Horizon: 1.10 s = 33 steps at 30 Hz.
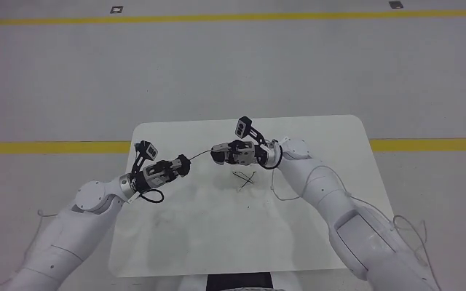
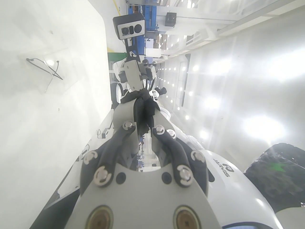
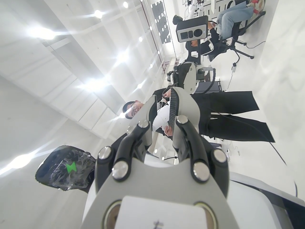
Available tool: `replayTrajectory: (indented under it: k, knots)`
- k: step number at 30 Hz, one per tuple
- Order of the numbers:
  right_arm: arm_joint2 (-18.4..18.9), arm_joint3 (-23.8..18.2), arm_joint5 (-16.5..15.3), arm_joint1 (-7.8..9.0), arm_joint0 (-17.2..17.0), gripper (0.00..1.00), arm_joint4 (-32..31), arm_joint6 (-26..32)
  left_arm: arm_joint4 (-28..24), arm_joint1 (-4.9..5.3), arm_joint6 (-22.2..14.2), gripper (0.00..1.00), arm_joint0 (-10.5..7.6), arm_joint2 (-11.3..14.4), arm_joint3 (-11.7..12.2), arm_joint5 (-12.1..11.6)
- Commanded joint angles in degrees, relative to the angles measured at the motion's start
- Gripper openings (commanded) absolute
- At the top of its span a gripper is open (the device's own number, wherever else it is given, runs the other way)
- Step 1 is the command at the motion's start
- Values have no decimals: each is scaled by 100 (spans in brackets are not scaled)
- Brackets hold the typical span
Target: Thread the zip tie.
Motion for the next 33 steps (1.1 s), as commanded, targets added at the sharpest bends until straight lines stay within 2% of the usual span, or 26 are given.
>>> replayTrajectory:
  k: [1,7,8,9,21,22,23,24,28,32,33]
  knots:
    - [-15,20,1,-11,14,14,-2,0,0,0,0,0,0,0,0,0]
    - [-46,82,-9,-37,51,9,9,0,0,0,0,0,0,0,0,0]
    - [-49,93,-14,-39,55,2,9,0,0,0,0,0,0,0,0,0]
    - [-52,103,-20,-41,59,0,10,0,0,0,0,0,0,0,0,0]
    - [-41,229,-232,-33,135,0,-115,0,0,0,0,0,0,0,0,0]
    - [-26,248,-258,-32,140,0,-117,0,8,-2,35,31,0,0,-3,4]
    - [-3,287,-270,-31,147,0,-108,0,23,-11,152,69,5,5,-33,35]
    - [17,313,-270,-35,154,0,-107,0,66,-17,203,100,6,2,-75,51]
    - [79,388,-269,-47,172,0,-123,-18,171,-22,293,100,33,-64,-78,66]
    - [149,433,-261,-56,176,0,-122,-31,414,-37,714,100,38,-111,-53,98]
    - [160,439,-250,-58,177,0,-130,-27,414,-37,714,100,38,-111,-53,98]
